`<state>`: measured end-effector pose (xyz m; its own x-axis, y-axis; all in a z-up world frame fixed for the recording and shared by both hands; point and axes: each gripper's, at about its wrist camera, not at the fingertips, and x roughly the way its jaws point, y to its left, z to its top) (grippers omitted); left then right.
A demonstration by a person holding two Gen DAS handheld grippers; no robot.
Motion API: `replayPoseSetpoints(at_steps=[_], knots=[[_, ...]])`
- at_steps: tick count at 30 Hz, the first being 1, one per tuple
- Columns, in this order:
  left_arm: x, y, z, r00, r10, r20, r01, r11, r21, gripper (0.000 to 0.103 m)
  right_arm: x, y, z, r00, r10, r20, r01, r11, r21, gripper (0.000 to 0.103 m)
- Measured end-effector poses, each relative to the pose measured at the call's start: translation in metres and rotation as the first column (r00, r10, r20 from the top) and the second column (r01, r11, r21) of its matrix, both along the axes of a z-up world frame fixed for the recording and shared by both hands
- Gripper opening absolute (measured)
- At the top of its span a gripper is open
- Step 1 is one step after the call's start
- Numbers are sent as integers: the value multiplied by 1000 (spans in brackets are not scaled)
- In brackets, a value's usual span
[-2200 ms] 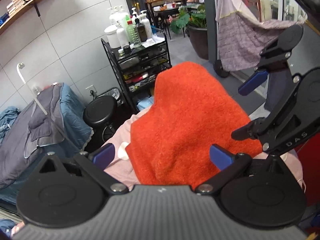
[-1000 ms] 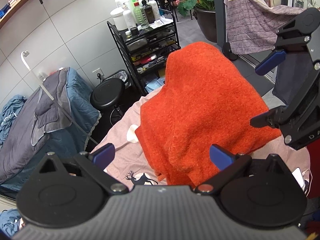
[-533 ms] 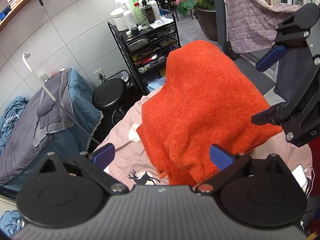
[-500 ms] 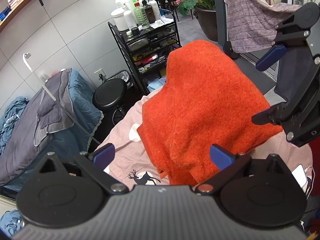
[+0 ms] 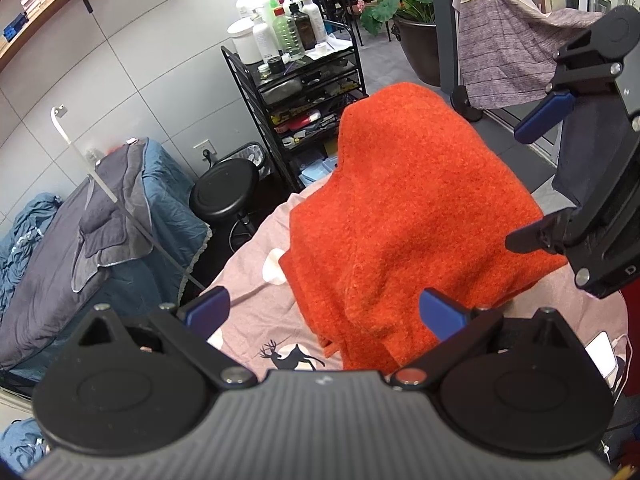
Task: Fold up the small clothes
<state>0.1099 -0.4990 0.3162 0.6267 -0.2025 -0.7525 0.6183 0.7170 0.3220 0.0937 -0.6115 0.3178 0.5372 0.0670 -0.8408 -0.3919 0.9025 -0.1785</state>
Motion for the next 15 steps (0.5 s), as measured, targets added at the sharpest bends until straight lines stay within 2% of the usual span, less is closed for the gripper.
replayPoseSetpoints(at_steps=[6,10,15], knots=[[0,-4,-1,1000,8,-7,-8,1000,18,103,-3,3,-1,1000,-5,-1,5,1000,-4,103],[-1,-6,-3,1000,18,15,-18,999,46,103,-2,2,-1,1000,-2,0,2,1000,-4,103],[0,-4,-3,1000,14,-3,-14,1000,23,103,-2,4,-1,1000,0,1,0,1000,-12,103]])
